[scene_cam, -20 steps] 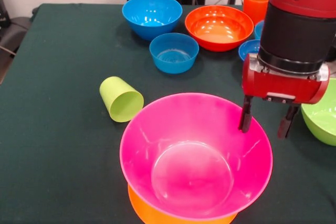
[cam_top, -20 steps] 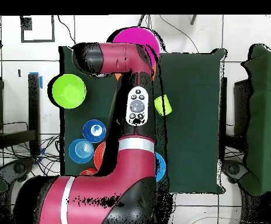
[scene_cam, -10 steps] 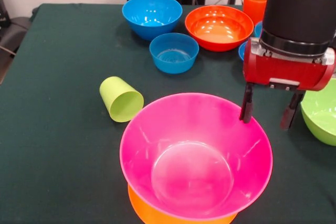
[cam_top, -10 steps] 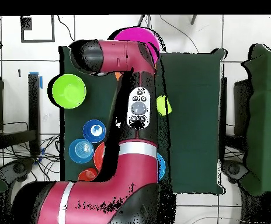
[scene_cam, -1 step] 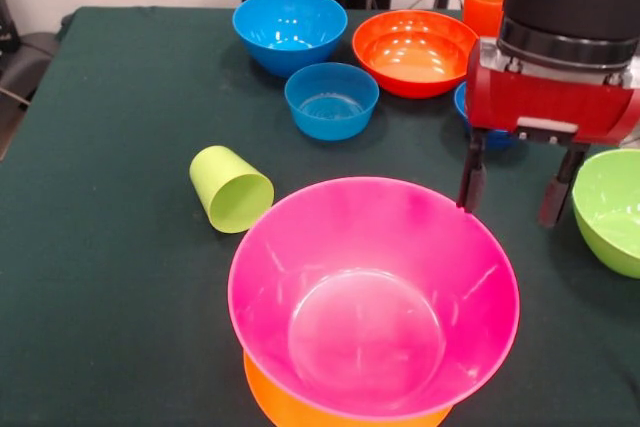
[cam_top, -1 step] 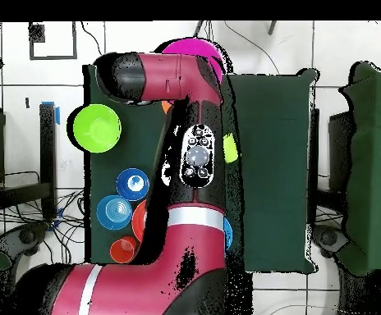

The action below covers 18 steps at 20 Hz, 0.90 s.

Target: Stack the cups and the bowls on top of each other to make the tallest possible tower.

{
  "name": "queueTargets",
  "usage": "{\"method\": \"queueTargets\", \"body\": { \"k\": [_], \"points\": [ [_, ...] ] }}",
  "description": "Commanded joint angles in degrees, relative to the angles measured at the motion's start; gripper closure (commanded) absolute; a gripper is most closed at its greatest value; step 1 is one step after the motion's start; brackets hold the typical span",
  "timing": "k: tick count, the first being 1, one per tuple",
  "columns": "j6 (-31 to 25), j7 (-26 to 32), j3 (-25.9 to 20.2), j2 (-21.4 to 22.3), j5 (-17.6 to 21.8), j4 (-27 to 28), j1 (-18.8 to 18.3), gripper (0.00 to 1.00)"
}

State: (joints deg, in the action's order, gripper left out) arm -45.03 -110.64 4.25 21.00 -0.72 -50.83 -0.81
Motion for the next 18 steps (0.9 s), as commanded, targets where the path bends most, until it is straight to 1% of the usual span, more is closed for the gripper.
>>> {"method": "queueTargets", "body": {
  "k": [1,3,5,9,13,15,17,18],
  "points": [
    [-4.1,5.4,-4.2,2.3,2.8,-6.9,-0.7,0.00],
    [-6.1,5.5,-4.0,2.8,2.7,-6.0,-0.7,0.00],
    [-8.0,5.4,-3.6,4.3,2.5,-6.5,-0.6,0.00],
    [-8.8,5.2,-2.5,9.1,2.4,-10.9,-0.2,0.00],
    [-6.4,4.2,-1.3,14.7,2.5,-19.6,-0.6,0.00],
    [-5.2,4.2,-0.9,16.8,2.8,-23.5,-0.8,0.00],
    [-7.0,4.1,-1.0,18.0,2.1,-26.2,-1.5,0.00],
    [-7.0,4.3,-1.2,18.6,1.9,-27.7,-1.9,0.00]
  ]
}}
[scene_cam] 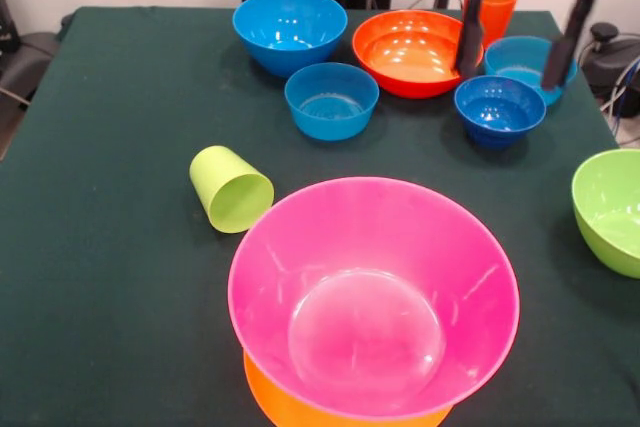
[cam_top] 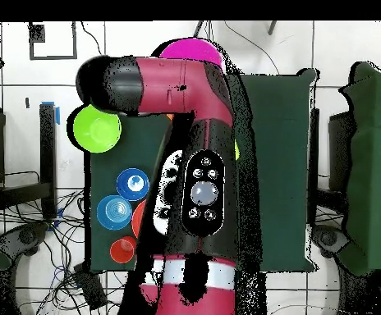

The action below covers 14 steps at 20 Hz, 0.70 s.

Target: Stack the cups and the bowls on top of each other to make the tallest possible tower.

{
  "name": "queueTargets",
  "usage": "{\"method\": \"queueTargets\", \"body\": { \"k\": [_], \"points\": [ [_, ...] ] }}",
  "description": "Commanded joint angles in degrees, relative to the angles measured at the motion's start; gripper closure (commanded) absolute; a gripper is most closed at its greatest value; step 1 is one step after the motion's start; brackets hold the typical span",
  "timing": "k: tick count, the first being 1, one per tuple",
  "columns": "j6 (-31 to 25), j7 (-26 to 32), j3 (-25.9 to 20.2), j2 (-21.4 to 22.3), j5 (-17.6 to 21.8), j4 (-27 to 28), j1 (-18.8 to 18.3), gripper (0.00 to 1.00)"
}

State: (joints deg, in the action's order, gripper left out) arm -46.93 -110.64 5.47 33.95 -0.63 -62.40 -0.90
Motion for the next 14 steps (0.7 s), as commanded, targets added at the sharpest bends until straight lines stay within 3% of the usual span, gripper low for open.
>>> {"method": "queueTargets", "body": {
  "k": [1,14],
  "points": [
    [-5.7,4.1,-2.6,6.0,1.4,-17.2,-2.3,0.00],
    [-7.8,0.4,-1.5,7.2,2.0,-21.9,-2.5,0.00]
  ]
}}
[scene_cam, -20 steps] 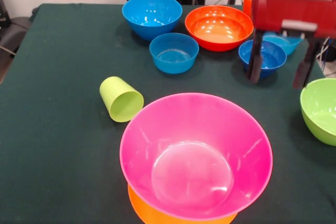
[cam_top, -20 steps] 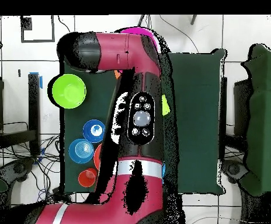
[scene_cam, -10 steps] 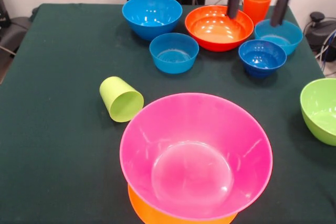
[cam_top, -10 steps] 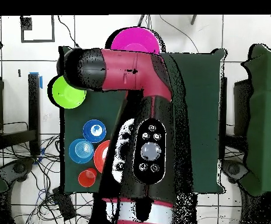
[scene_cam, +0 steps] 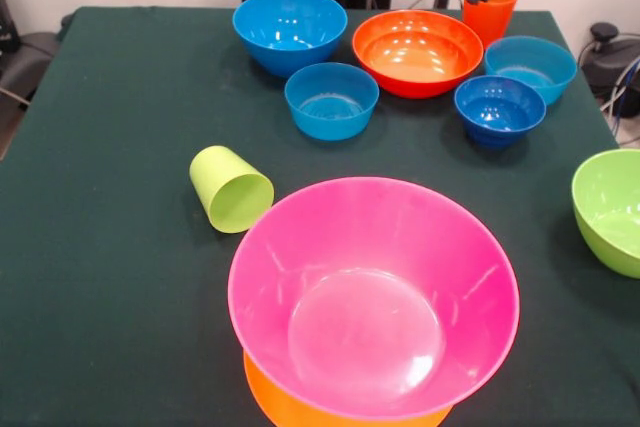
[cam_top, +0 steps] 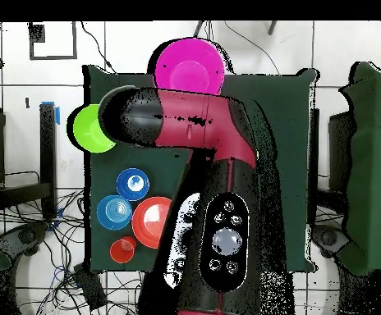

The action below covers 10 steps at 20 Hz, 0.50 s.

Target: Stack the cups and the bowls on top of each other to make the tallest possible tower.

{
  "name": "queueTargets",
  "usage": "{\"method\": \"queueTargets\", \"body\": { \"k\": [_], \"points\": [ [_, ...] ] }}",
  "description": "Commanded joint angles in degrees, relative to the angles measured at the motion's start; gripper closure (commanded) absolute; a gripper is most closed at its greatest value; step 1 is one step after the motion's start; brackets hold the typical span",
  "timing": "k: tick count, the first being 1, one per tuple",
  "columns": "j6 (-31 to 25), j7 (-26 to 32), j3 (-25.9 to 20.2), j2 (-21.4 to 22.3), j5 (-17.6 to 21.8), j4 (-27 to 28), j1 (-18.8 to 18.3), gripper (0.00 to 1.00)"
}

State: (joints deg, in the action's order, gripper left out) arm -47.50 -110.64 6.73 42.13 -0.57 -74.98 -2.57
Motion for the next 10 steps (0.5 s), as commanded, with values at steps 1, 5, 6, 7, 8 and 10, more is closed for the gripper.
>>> {"method": "queueTargets", "body": {
  "k": [1,5,6,7,8,10],
  "points": [
    [-7.3,-0.1,-2.7,-1.2,1.8,-9.7,-0.9,0.00],
    [-4.6,-0.7,-2.5,-1.6,2.4,-11.3,-1.0,0.00],
    [-4.2,-0.7,-2.5,-1.7,2.5,-11.6,-1.1,0.00],
    [-3.4,-0.5,-2.5,-1.6,2.6,-12.1,-1.3,0.00],
    [-3.1,-0.2,-2.6,-1.6,2.6,-12.5,-1.5,0.00],
    [-2.1,0.5,-2.8,-1.3,2.9,-13.4,-2.1,0.00]
  ]
}}
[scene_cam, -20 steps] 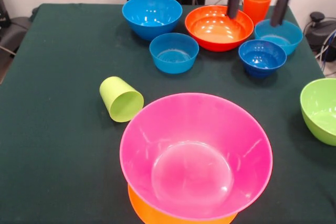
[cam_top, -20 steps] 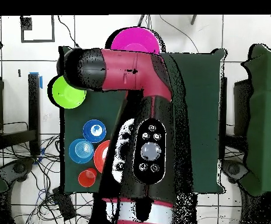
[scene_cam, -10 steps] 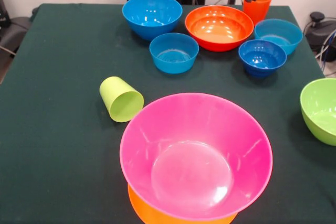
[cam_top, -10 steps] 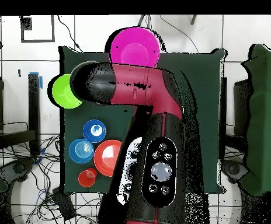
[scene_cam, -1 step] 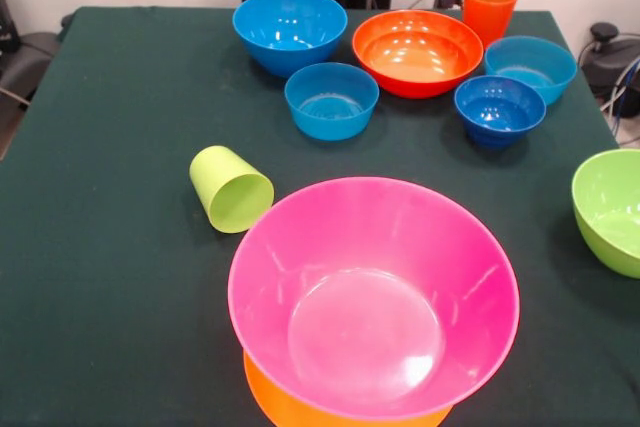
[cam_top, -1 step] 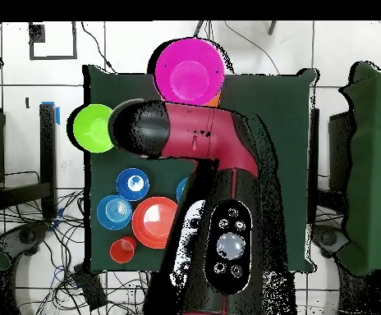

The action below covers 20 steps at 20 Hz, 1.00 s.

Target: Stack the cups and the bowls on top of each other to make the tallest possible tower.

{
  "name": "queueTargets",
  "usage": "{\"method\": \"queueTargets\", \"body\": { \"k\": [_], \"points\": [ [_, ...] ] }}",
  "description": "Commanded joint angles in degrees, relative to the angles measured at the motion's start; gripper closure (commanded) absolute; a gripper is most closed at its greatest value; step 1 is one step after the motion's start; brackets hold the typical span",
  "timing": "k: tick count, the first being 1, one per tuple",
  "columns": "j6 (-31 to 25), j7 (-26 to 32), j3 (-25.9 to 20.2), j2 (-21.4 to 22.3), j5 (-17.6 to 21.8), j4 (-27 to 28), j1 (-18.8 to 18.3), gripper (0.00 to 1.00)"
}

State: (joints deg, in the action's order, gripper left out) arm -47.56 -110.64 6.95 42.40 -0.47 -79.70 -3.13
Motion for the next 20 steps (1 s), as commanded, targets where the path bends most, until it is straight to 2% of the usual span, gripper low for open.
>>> {"method": "queueTargets", "body": {
  "k": [1,10,17,20],
  "points": [
    [-1.6,0.9,-3.2,-1.5,2.9,-9.2,-1.8,0.00],
    [3.9,1.5,-3.7,-1.3,4.5,-12.5,-2.9,0.00],
    [4.1,2.1,-5.0,-1.1,4.7,-13.1,-3.7,0.00],
    [4.6,2.2,-5.1,-2.7,5.5,-11.6,-3.9,0.00]
  ]
}}
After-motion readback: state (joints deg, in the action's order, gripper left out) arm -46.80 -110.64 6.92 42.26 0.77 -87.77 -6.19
